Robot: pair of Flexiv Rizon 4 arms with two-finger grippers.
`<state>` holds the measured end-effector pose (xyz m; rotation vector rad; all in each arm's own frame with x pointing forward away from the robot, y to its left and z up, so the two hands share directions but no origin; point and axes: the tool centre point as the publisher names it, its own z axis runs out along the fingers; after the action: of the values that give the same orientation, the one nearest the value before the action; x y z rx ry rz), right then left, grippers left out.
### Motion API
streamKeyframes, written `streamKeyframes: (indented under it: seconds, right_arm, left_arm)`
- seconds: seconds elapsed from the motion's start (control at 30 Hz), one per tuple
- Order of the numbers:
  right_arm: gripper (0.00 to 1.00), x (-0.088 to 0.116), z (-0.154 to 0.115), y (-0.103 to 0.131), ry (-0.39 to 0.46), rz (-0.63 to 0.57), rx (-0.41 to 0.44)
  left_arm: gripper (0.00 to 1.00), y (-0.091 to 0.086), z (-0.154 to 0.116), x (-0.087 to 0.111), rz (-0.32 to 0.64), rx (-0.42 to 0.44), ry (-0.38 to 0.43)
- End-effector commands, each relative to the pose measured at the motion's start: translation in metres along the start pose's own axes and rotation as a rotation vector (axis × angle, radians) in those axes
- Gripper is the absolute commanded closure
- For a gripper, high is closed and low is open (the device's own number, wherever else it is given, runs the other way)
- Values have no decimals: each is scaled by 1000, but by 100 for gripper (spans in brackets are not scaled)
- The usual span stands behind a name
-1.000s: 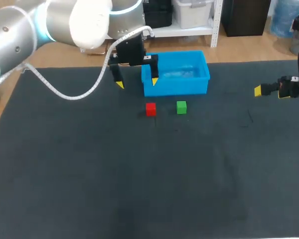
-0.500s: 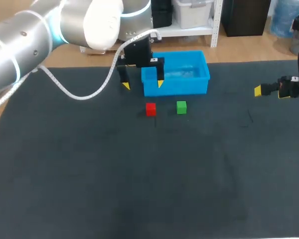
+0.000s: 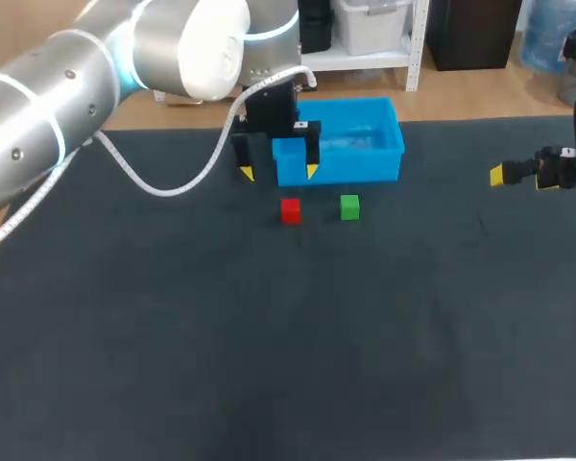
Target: Use the left arm to pick the red cube and place it into the blue plastic box first, then use the right arm to grasp the green cube and put it into the same blue plastic box after the first action is fully finished.
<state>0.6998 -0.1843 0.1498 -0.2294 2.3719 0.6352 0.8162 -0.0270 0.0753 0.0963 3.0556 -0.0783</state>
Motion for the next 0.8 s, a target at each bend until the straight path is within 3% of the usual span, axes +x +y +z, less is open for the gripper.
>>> streamKeyframes:
  seconds: [0.03, 0.8]
  right_arm:
    - [0, 0, 0, 0, 1, 0, 0]
    - [0, 0, 0, 0, 1, 0, 0]
  left_arm:
    - [0, -4, 6, -5, 3, -7, 20]
    - [0, -5, 34, 6, -16, -46, 71]
